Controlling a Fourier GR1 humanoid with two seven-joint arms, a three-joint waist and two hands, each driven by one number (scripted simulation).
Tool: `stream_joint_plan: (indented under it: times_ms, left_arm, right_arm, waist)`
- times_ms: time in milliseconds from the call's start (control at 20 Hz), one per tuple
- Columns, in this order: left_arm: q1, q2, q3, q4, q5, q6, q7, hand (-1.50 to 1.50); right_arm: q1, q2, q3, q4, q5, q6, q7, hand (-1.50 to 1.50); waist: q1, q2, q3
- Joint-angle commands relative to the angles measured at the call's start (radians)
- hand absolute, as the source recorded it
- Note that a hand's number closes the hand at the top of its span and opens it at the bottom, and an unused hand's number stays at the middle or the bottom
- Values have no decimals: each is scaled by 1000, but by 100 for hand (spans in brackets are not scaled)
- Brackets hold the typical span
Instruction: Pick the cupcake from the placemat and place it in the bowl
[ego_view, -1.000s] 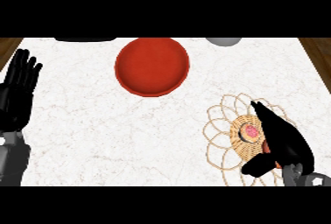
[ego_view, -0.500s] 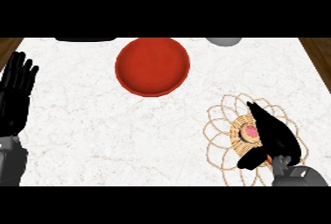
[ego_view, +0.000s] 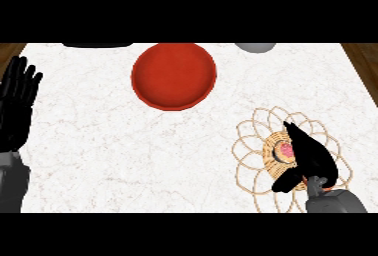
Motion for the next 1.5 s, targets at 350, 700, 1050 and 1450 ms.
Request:
stream_joint_plan:
  times_ms: [350, 700, 1050, 1450]
  left_arm:
    - [-64, -6, 18, 77, -16, 2, -16, 0]
    - [-70, 3, 28, 52, -15, -4, 14, 0]
    - [41, 5, 36, -16, -11, -33, -22, 0]
    - [8, -27, -2, -91, -34, 28, 91, 0]
  right_arm:
    - [40, -17, -20, 9, 116, -92, -180, 150]
    - [2, 4, -32, 15, 180, -75, -168, 150]
    - [187, -185, -220, -43, 99, -47, -266, 150]
    - [246, -233, -316, -415, 118, 26, -145, 150]
  waist:
    - [-3, 0, 0]
    - [-3, 0, 0]
    - [-3, -2, 0]
    - [-11, -4, 0]
